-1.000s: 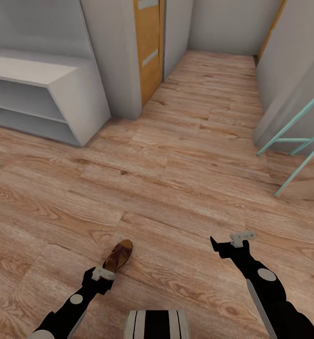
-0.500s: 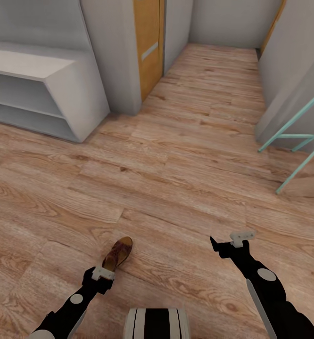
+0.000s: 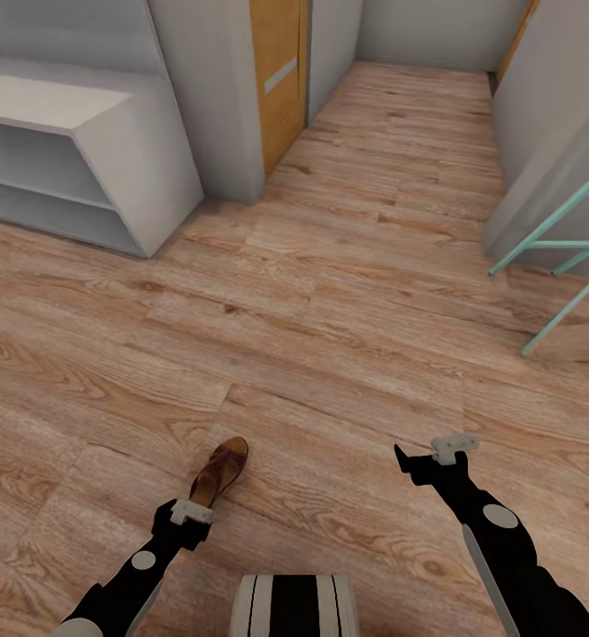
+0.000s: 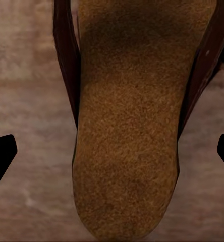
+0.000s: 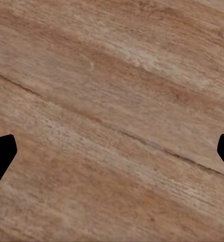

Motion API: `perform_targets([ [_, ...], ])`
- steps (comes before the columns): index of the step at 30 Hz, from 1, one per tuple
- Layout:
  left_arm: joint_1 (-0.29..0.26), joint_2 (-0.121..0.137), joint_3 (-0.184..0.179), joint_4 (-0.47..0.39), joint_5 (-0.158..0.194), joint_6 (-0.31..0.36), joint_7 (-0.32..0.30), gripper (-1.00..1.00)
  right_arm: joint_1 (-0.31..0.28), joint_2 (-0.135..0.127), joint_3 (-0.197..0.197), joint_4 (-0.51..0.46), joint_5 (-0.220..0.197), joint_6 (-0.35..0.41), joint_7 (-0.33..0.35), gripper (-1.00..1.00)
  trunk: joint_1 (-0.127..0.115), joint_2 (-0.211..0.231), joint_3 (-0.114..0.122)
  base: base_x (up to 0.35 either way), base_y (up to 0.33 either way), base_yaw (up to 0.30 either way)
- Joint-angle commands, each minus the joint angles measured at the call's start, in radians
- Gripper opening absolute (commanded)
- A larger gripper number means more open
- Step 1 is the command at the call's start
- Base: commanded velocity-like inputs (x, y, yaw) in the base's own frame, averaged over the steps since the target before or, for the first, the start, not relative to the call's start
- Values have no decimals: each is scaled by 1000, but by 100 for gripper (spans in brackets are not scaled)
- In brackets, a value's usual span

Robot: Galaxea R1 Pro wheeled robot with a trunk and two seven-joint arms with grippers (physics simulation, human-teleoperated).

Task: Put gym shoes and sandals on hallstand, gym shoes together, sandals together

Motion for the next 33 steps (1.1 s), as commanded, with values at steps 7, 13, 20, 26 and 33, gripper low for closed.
perform_targets([
  [7, 1, -2, -4, 0, -7, -2, 57, 100, 0, -1, 0, -1, 0, 5, 3, 100, 0, 0, -1, 0, 0, 0],
  [13, 1, -4, -5, 0, -7, -1, 63, 100, 0, -1, 0, -1, 0, 5, 3, 100, 3, -2, -29, 0, 0, 0],
  [20, 1, -7, -6, 0, -7, -1, 63, 100, 0, -1, 0, -2, 0, 5, 3, 100, 3, -2, -39, 0, 0, 0],
  [26, 0, -8, -6, 0, -7, -1, 63, 100, -1, -1, 0, -2, 0, 5, 3, 100, 4, -2, -48, 0, 0, 0],
  [33, -1, -7, -6, 0, -7, -1, 63, 100, 0, -1, 0, -2, 0, 5, 3, 100, 7, -4, -77, 0, 0, 0],
])
